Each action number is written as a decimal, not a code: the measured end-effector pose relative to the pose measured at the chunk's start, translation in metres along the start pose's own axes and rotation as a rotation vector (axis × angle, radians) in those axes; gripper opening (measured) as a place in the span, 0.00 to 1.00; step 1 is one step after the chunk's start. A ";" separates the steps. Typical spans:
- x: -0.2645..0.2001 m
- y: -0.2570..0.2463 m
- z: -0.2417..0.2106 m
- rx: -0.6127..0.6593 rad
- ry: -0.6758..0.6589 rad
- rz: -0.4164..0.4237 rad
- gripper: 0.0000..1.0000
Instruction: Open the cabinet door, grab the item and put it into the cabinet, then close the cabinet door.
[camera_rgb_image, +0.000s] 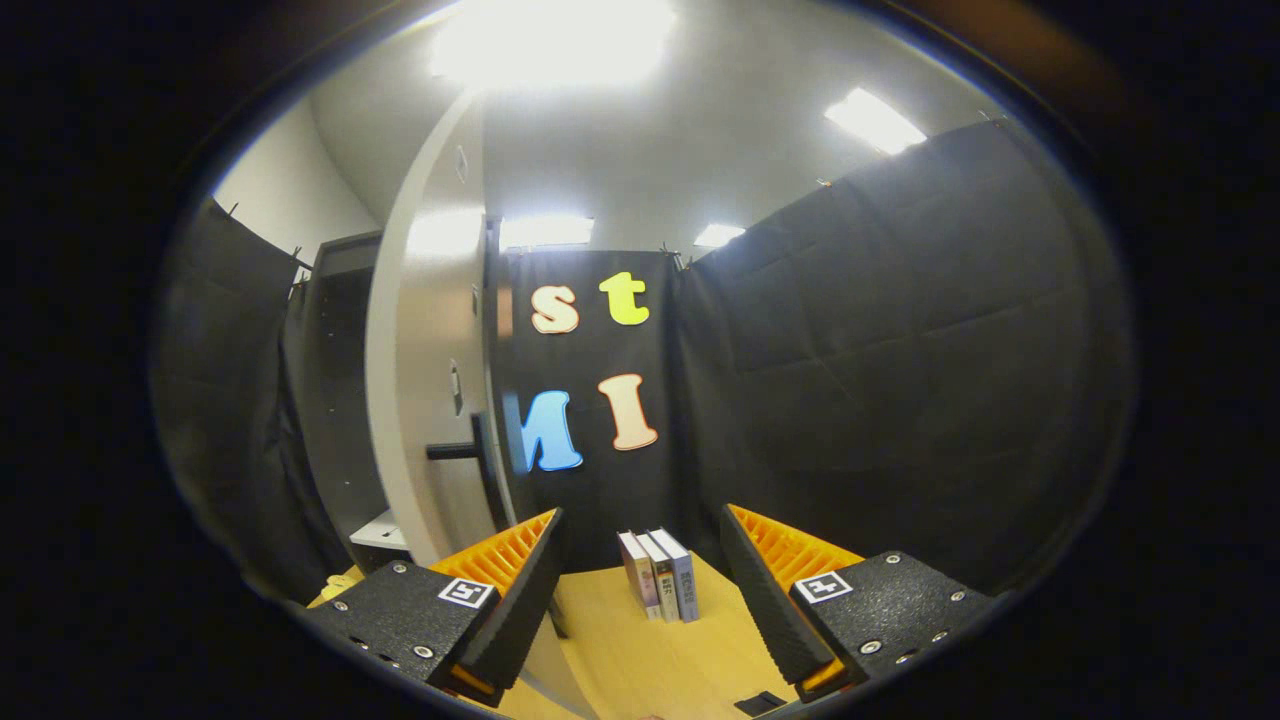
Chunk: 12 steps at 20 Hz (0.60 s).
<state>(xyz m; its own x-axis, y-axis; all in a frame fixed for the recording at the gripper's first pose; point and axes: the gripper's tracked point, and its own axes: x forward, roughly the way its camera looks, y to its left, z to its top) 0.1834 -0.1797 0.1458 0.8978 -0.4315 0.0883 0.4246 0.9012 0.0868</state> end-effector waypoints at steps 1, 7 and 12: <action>0.008 -0.005 0.000 -0.001 0.003 -0.020 0.93; 0.041 0.010 -0.012 0.020 0.077 -0.019 0.94; 0.037 0.013 -0.014 0.040 0.077 -0.039 0.85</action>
<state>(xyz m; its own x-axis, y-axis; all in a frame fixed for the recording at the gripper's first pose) 0.2242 -0.1831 0.1359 0.8877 -0.4604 0.0081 0.4557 0.8809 0.1280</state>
